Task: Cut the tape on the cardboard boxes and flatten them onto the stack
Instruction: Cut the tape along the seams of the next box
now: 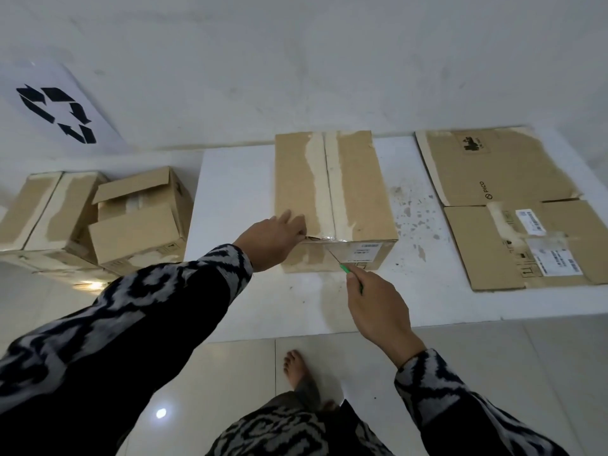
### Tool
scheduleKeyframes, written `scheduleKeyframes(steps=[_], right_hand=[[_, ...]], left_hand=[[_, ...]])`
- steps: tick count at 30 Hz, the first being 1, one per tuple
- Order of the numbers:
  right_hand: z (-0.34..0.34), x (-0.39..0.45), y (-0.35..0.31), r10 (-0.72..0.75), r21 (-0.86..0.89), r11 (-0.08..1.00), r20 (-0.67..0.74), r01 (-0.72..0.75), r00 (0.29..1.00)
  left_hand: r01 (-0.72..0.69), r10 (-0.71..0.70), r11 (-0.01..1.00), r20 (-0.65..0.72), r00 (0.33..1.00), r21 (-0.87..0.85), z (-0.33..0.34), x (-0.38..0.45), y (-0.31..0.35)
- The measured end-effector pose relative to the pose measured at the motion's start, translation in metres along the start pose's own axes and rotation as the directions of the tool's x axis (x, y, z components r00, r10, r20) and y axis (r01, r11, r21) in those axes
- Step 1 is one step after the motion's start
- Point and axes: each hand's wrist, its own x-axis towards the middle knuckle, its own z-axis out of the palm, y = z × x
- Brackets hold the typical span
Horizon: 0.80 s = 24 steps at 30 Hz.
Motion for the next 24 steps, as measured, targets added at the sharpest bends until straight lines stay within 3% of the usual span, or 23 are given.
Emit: scheduleKeyframes(steps=[6,24], right_hand=[[0.011,0.007,-0.013,-0.046,-0.123,0.991,-0.024,0.042,0.999],[0.023,0.005,-0.024,0.005,-0.099,0.995,-0.123,-0.017,0.992]], left_hand=[[-0.008,0.011,1.000,-0.146,0.989,0.019,0.006,-0.002,0.005],[-0.008,0.002,1.000,-0.231,0.973,-0.026,0.008,-0.004,0.011]])
